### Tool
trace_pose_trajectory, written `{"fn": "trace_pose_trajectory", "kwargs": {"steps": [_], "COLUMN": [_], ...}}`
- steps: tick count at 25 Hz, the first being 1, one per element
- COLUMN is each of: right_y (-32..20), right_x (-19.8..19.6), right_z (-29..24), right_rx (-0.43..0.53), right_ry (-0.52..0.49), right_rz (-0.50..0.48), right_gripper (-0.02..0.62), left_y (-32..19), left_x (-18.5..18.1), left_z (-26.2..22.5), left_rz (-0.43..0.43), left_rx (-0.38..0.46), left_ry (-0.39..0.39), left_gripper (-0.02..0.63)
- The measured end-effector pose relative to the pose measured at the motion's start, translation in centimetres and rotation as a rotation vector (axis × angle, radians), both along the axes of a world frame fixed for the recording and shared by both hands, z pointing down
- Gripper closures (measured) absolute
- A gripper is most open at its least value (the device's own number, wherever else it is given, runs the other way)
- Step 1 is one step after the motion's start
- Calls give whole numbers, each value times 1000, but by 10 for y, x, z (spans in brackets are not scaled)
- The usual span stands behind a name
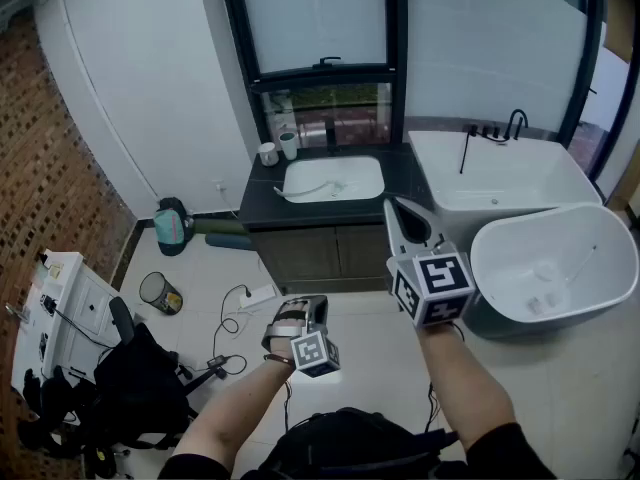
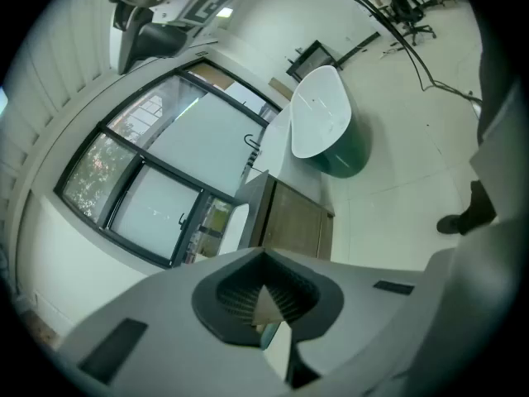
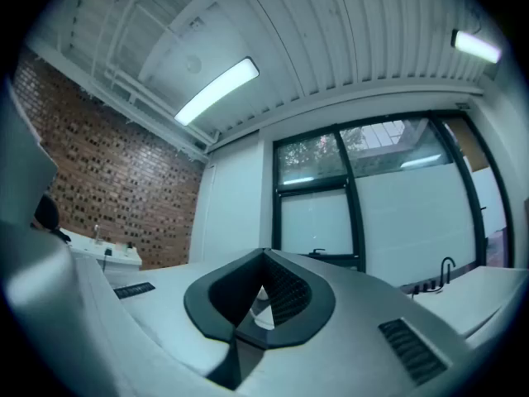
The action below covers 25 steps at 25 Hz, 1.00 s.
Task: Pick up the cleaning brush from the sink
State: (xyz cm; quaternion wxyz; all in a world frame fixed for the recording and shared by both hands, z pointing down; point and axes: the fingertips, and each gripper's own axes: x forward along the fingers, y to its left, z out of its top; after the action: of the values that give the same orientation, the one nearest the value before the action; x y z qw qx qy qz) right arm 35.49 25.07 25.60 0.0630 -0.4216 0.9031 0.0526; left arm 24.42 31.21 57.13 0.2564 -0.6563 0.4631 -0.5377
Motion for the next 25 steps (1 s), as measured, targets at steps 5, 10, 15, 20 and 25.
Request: {"fn": "trace_pose_trajectory", "kwargs": {"steps": [5, 10, 15, 20, 25], "right_y": [-48, -100, -177, -283, -405], "right_x": [-19, -96, -229, -334, -393], "right_z": [10, 21, 19, 35, 35], "right_rx": [-4, 19, -15, -63, -65], "right_ry": [70, 106, 113, 123, 125], "right_rz": [-69, -95, -82, -61, -38], "right_gripper": [591, 591, 591, 591, 591], "left_y": [-53, -109, -185, -297, -417], "left_x": [-12, -86, -218, -334, -402], "left_z": [-65, -126, -174, -209, -217], "left_rz": [-86, -108, -32, 13, 7], "left_rx": [72, 122, 114, 150, 148], "left_ry": [310, 579, 757, 875, 924], "left_gripper": [603, 603, 603, 603, 603]}}
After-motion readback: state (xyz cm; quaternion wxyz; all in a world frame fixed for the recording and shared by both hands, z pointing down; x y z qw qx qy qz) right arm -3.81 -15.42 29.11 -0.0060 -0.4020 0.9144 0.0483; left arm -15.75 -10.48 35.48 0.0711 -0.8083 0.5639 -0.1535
